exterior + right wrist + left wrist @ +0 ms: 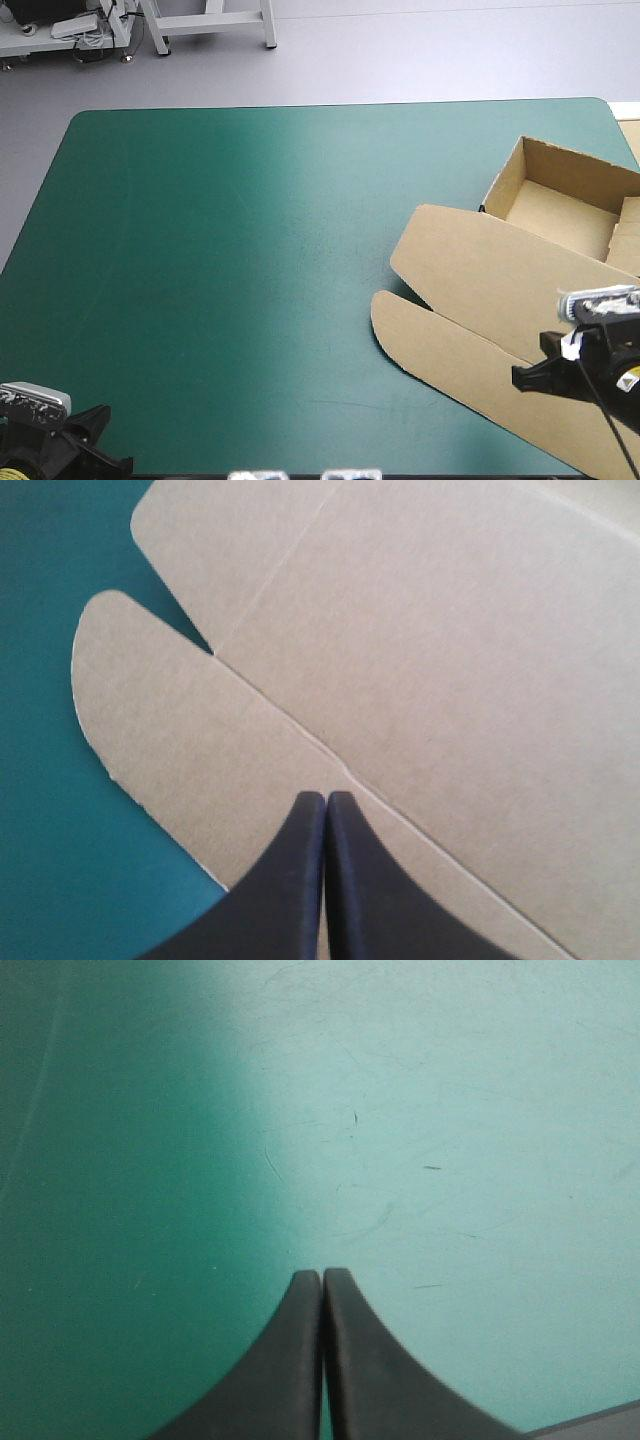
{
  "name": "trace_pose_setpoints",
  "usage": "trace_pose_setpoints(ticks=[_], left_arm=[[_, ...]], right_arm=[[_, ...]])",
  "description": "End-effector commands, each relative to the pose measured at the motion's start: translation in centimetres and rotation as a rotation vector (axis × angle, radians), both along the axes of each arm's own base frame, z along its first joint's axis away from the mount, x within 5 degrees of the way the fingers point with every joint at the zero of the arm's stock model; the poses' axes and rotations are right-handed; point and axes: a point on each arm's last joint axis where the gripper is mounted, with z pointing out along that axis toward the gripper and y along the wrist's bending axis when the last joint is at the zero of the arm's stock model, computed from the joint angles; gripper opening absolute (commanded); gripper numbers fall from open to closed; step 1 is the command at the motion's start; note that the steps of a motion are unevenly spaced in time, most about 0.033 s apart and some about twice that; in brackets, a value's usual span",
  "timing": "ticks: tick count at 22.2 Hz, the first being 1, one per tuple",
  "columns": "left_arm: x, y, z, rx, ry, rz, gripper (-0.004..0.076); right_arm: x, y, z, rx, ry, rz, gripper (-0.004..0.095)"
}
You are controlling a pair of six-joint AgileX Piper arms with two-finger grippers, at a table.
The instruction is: Fold the box
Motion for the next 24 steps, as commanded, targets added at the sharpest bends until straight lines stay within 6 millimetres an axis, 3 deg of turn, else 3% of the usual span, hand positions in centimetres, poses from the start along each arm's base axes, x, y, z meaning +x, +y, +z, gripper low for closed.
trace_pose_setpoints(ticks=[1,3,5,11,24], left_arm=[[0.9,-0.6,0.4,-0.037,-0.076,-0.02,-0.0009],[1.0,-0.7,0.3,-0.04,-0.084,-0.023,-0.0009],[1.1,-0.7,0.3,-0.041,-0.086,-0.024,-0.0009],[1.1,-0.8,0.3,-0.049,-0.084,-0.027,-0.0009],[1.0,-0.9,0.2,-0.075,-0.072,-0.034,-0.0009]], right_arm=[[-0.3,0.5,-2.7,0.01,-0.074,0.056,-0.0013],[-0.8,0.5,-5.0,0.013,-0.07,0.044,-0.0013],[-1.2,0.5,-5.7,0.005,-0.08,0.034,-0.0013],[-2.1,0.5,-5.2,-0.023,-0.168,0.027,-0.0013],[-2.1,0.5,-5.2,-0.021,-0.161,0.028,-0.0013]])
